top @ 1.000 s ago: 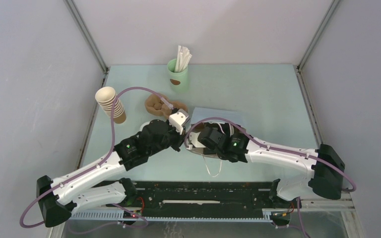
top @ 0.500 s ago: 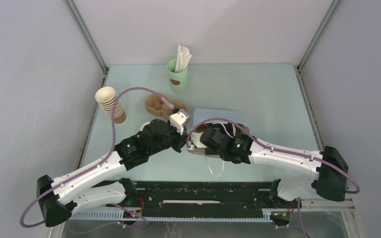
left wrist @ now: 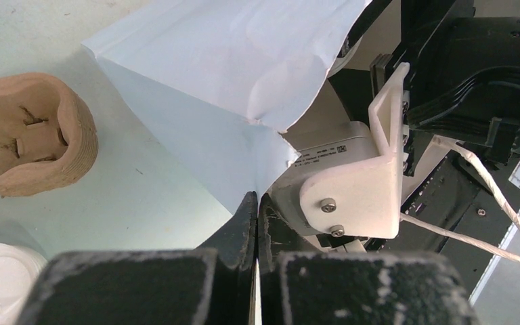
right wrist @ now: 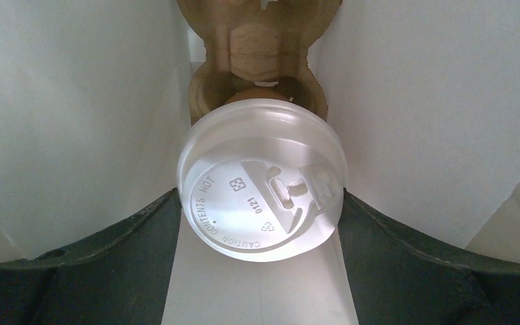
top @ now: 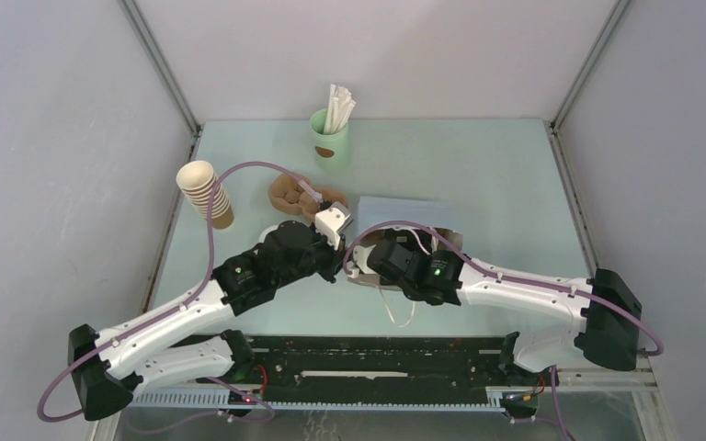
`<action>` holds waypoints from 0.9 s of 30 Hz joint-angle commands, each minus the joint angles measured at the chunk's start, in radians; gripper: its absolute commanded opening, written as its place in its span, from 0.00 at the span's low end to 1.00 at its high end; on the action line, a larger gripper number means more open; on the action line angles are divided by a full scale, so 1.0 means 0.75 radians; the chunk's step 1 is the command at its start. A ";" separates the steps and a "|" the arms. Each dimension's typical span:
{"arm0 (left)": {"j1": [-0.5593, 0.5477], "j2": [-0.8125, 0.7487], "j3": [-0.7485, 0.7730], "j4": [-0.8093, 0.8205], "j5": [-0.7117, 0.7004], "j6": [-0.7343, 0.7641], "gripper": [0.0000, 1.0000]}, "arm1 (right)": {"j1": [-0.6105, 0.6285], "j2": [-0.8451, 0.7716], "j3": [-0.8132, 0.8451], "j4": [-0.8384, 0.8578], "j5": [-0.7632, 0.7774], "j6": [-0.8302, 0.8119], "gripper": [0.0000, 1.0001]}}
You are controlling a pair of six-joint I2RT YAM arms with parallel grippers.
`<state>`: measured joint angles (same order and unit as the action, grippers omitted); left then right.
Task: Pack the takeout coffee
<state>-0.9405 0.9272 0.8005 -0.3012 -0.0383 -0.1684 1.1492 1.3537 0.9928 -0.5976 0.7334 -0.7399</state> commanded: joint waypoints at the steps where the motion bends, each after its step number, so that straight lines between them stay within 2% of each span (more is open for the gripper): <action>1: -0.004 -0.007 0.039 0.032 0.041 -0.013 0.00 | 0.004 -0.035 0.013 0.007 0.043 -0.027 0.76; 12: -0.002 -0.012 0.077 0.007 0.168 -0.052 0.00 | -0.049 0.011 0.014 -0.007 -0.018 -0.014 0.76; 17: -0.001 0.005 0.100 0.016 0.247 -0.120 0.00 | -0.024 -0.015 0.015 0.004 -0.012 -0.018 0.77; 27: 0.023 0.042 0.174 0.029 0.413 -0.240 0.00 | 0.039 -0.071 0.106 -0.126 -0.060 0.050 0.76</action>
<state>-0.9146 0.9539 0.8314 -0.3492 0.1001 -0.2760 1.1488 1.3319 1.0061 -0.6983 0.6994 -0.7277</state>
